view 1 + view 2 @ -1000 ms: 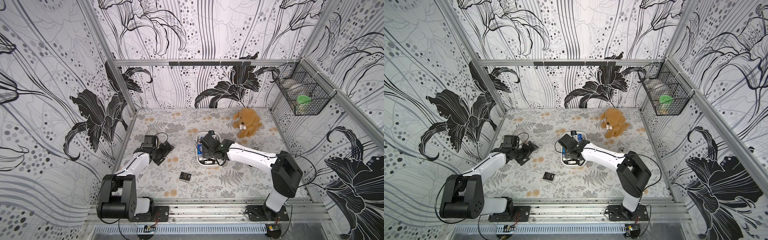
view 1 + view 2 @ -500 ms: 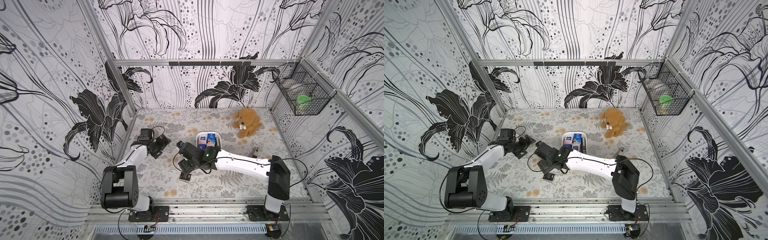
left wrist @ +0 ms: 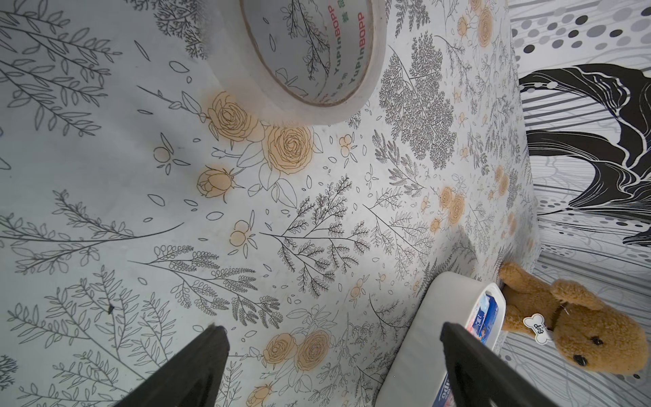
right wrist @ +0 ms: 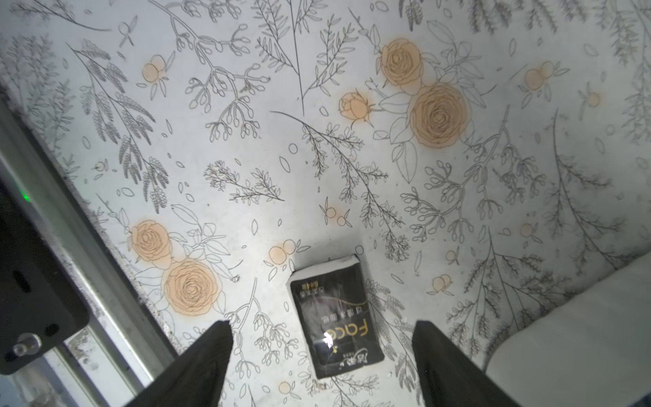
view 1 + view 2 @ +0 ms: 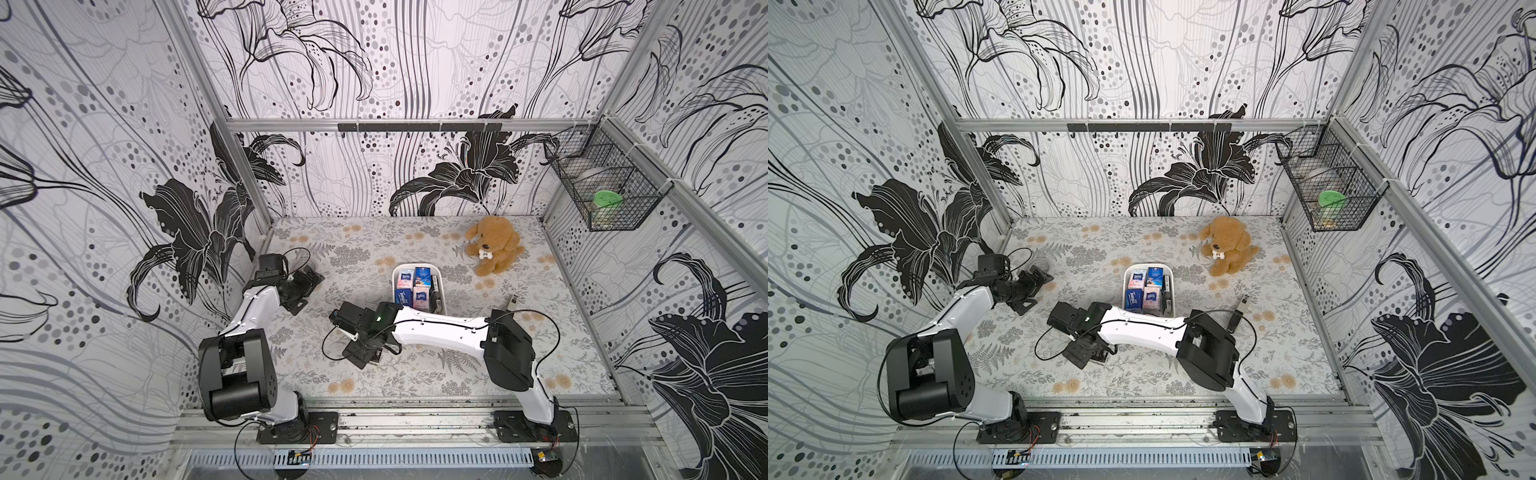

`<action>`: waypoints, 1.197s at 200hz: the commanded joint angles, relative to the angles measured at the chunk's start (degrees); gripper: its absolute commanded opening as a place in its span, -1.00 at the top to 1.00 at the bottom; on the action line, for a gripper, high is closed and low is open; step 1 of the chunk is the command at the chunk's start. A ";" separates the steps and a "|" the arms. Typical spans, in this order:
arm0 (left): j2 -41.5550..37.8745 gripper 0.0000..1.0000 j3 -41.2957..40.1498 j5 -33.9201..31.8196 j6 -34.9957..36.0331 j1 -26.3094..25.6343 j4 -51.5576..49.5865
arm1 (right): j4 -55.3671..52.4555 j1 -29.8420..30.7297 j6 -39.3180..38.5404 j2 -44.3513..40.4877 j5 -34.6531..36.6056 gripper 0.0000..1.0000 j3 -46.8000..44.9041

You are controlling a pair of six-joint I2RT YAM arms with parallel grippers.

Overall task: Put the pocket tissues into the storage box
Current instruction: Pick up the pocket tissues from the center of the board.

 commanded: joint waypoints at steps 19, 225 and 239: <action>-0.68 -0.97 -0.64 1.47 1.22 0.32 -0.01 | -4.16 -0.01 -2.92 4.05 1.26 -0.71 2.43; -2.01 -0.97 -4.43 3.11 -0.15 0.32 2.17 | 7.55 -3.73 6.51 -5.67 4.25 0.15 -6.98; -2.20 -0.97 -5.45 3.77 -0.91 0.08 2.83 | 10.31 -5.45 9.22 -8.89 4.88 0.15 -10.52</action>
